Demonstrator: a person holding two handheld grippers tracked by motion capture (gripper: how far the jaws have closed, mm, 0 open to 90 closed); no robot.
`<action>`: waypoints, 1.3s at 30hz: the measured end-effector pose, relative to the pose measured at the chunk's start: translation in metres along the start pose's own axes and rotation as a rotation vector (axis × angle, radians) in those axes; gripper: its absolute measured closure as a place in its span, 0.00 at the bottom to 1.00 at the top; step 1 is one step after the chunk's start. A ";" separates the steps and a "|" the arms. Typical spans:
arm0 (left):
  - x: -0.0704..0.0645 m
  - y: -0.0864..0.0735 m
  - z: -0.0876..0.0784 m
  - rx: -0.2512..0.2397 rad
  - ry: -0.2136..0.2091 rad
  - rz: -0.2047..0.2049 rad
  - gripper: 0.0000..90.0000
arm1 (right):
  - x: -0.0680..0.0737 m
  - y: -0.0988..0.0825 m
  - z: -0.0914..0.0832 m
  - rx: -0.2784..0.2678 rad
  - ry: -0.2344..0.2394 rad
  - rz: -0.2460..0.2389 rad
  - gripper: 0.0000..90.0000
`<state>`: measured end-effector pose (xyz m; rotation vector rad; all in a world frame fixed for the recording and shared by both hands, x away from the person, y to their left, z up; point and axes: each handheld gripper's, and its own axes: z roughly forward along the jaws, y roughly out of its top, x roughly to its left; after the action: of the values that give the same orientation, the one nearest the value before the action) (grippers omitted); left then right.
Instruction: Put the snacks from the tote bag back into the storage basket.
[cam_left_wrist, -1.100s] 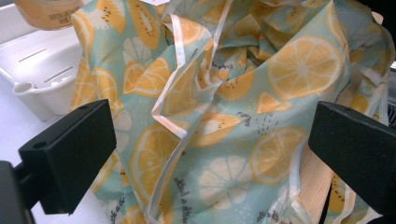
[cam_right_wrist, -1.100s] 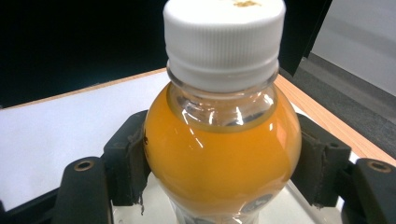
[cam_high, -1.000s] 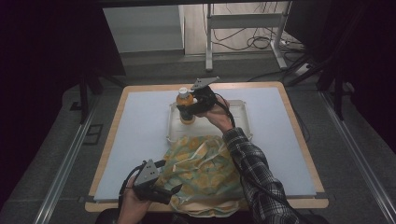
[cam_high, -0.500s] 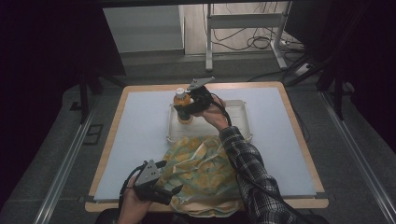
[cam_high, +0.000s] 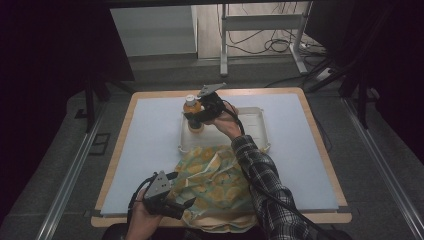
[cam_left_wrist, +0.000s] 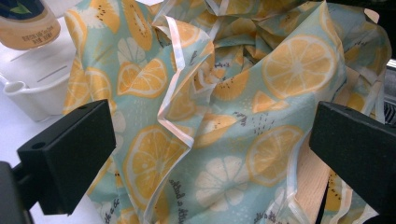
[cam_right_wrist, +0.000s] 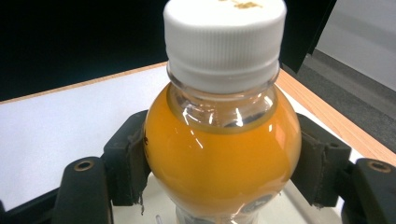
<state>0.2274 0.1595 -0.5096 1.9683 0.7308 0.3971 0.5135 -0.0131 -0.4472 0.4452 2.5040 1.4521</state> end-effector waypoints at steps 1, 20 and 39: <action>0.000 0.000 0.000 0.000 0.000 -0.001 0.00 | 0.000 0.000 0.001 0.001 0.000 0.002 0.33; 0.000 0.000 0.000 -0.002 -0.003 -0.001 0.00 | 0.000 -0.001 0.018 0.012 0.008 0.003 0.33; 0.000 0.000 0.000 -0.004 -0.008 -0.002 0.00 | -0.003 -0.004 0.030 0.025 0.010 0.007 0.33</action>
<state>0.2274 0.1592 -0.5094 1.9642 0.7267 0.3894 0.5254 0.0083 -0.4654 0.4523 2.5329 1.4308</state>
